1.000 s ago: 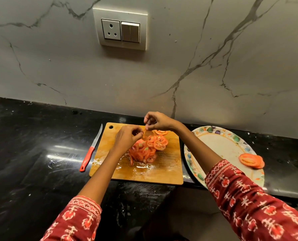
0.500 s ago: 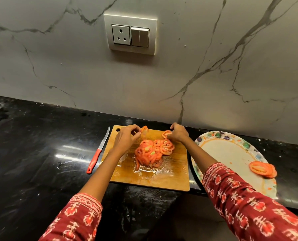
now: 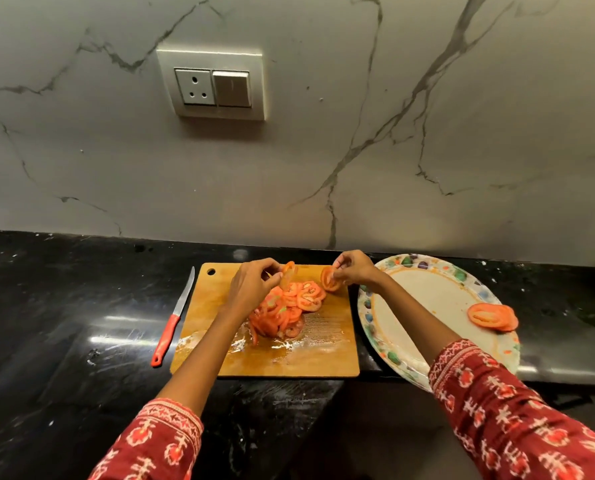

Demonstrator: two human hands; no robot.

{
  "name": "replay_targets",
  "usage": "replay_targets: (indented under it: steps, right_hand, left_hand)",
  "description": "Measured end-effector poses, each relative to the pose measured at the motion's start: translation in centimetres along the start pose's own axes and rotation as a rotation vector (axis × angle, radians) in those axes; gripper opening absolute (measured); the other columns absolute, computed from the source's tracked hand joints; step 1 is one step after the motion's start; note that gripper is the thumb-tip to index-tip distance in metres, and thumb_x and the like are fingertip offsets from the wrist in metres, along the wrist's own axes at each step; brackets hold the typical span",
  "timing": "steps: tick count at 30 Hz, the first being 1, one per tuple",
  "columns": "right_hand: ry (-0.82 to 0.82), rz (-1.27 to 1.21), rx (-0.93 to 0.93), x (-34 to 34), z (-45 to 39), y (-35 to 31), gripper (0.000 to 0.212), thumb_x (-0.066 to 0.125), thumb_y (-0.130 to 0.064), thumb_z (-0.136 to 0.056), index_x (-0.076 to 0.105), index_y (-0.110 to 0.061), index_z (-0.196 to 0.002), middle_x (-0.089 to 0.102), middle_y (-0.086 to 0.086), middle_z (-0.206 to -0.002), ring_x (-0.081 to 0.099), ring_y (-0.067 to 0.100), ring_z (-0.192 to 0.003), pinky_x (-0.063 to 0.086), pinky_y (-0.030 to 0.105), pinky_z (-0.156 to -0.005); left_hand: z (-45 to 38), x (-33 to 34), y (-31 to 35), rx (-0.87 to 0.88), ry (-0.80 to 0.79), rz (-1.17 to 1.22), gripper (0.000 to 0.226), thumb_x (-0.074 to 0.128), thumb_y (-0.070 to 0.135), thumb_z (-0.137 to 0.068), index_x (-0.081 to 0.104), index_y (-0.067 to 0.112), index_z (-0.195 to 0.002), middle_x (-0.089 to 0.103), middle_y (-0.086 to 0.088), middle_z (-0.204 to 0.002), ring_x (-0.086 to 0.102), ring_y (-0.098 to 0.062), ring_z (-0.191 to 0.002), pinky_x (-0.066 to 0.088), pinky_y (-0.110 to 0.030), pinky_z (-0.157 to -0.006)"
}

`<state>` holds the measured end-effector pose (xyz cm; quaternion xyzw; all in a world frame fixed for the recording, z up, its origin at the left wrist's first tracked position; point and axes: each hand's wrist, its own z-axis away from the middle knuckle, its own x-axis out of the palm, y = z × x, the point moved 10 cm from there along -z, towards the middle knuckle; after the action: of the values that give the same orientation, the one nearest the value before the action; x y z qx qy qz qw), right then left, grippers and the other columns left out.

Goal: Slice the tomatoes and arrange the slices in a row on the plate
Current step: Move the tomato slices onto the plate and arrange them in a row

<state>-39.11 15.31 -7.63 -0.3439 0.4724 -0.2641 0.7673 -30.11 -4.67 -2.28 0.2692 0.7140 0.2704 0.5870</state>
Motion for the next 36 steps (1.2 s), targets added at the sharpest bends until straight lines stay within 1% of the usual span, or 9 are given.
replay_targets:
  steps: [4,7,13,16,18,22,28,33,36]
  right_hand:
    - [0.049,-0.055,-0.005,-3.4,2.4,1.9,0.014,0.068,-0.001,-0.080,0.058,-0.011,-0.079,0.061,0.010,-0.077,0.059,0.016,-0.068,0.050,0.023,-0.058]
    - [0.103,-0.086,0.047,-6.8,4.4,4.2,0.011,0.062,0.002,-0.082,0.058,-0.009,-0.081,0.060,0.009,-0.077,0.059,0.013,-0.066,0.051,0.019,-0.057]
    - [0.388,-0.158,0.133,-15.8,10.2,11.1,0.005,0.058,0.001,-0.084,0.058,-0.001,-0.088,0.059,0.015,-0.078,0.057,0.015,-0.060,0.050,0.017,-0.052]
    - [0.577,-0.130,0.215,-20.4,13.4,15.9,0.003,0.062,-0.008,-0.083,0.061,-0.006,-0.084,0.060,0.010,-0.075,0.059,0.019,-0.065,0.050,0.023,-0.056]
    - [0.628,-0.125,0.240,-22.9,15.0,18.1,0.005,0.065,-0.012,-0.083,0.062,-0.008,-0.084,0.058,0.004,-0.069,0.058,0.016,-0.061,0.048,0.018,-0.053]
    - [0.660,-0.158,0.261,-26.4,17.0,21.0,0.009,0.066,-0.013,-0.084,0.062,-0.005,-0.085,0.061,0.007,-0.068,0.060,0.013,-0.057,0.052,0.019,-0.054]
    - [0.685,-0.214,0.242,-29.4,17.3,23.8,0.007,0.066,-0.009,-0.084,0.060,-0.005,-0.085,0.056,0.003,-0.067,0.060,0.015,-0.058,0.055,0.023,-0.056]
    - [0.629,-0.231,0.202,-30.6,16.2,24.6,0.007,0.065,-0.008,-0.083,0.058,-0.006,-0.084,0.058,0.007,-0.071,0.060,0.011,-0.055,0.054,0.019,-0.052]
    - [0.571,-0.217,0.191,-30.2,15.3,25.0,0.008,0.065,-0.007,-0.083,0.058,-0.007,-0.085,0.058,0.006,-0.070,0.060,0.003,-0.046,0.053,0.016,-0.049]
  left_hand:
    - [-0.6,3.4,2.8,0.057,-0.091,0.008,0.013,0.065,0.016,-0.084,0.068,0.015,-0.096,0.067,0.001,-0.086,0.061,-0.009,-0.078,0.054,-0.029,-0.070]
    - [-1.5,5.7,5.8,0.117,-0.138,0.008,0.012,0.065,0.017,-0.084,0.068,0.016,-0.095,0.067,0.002,-0.085,0.061,-0.010,-0.076,0.054,-0.031,-0.069]
    - [-3.1,12.6,12.1,0.234,-0.248,0.029,0.013,0.066,0.015,-0.081,0.067,0.019,-0.094,0.068,0.004,-0.079,0.062,-0.011,-0.070,0.051,-0.031,-0.066]
    - [-3.1,17.4,15.5,0.274,-0.334,0.032,0.011,0.066,0.014,-0.082,0.068,0.016,-0.093,0.065,0.006,-0.079,0.058,-0.008,-0.068,0.050,-0.031,-0.066]
    - [-3.4,20.0,17.8,0.302,-0.373,0.060,0.009,0.065,0.015,-0.084,0.068,0.016,-0.091,0.064,0.006,-0.080,0.058,-0.008,-0.068,0.049,-0.028,-0.066]
    - [-3.6,25.4,22.2,0.376,-0.495,0.062,0.009,0.061,0.014,-0.087,0.066,0.014,-0.094,0.064,0.000,-0.087,0.055,-0.010,-0.075,0.049,-0.025,-0.070]
    - [-3.2,32.7,26.4,0.405,-0.689,-0.017,0.017,0.055,0.016,-0.091,0.062,0.011,-0.106,0.063,-0.008,-0.108,0.060,-0.017,-0.092,0.046,-0.012,-0.064]
    - [-4.4,36.3,26.5,0.340,-0.686,-0.129,0.017,0.056,0.020,-0.091,0.062,0.014,-0.106,0.064,-0.009,-0.111,0.060,-0.019,-0.095,0.052,-0.027,-0.079]
    - [-4.7,37.4,25.3,0.284,-0.669,-0.212,0.020,0.054,0.022,-0.092,0.060,0.015,-0.109,0.063,-0.008,-0.115,0.059,-0.020,-0.099,0.050,-0.029,-0.083]
